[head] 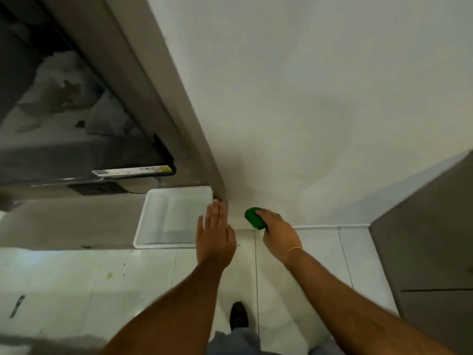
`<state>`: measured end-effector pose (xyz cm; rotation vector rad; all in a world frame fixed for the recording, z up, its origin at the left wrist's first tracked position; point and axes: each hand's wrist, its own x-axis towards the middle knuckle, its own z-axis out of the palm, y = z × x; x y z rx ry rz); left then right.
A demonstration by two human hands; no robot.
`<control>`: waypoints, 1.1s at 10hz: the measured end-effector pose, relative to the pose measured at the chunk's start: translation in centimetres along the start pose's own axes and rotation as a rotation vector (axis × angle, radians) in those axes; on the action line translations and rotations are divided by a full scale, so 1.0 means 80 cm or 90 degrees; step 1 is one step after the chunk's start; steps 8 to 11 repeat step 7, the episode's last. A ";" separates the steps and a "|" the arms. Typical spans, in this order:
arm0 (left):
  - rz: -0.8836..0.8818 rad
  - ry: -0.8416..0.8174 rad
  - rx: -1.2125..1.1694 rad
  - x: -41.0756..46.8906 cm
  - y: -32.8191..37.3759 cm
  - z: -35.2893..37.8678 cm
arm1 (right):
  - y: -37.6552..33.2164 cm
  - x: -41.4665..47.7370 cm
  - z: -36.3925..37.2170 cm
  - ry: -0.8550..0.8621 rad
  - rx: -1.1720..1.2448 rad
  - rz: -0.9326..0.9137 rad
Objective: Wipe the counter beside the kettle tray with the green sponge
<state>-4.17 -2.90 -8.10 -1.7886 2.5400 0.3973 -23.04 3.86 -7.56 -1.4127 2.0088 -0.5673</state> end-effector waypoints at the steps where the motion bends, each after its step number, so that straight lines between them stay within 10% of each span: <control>1: -0.092 0.020 -0.043 0.003 -0.084 -0.002 | -0.069 0.027 0.062 -0.091 -0.017 -0.033; 6: -0.123 0.033 -0.070 -0.021 -0.270 0.013 | -0.210 0.145 0.244 -0.355 -0.187 -0.116; 11: -0.091 0.023 -0.069 -0.020 -0.260 0.018 | -0.191 0.121 0.235 -0.292 -0.180 -0.130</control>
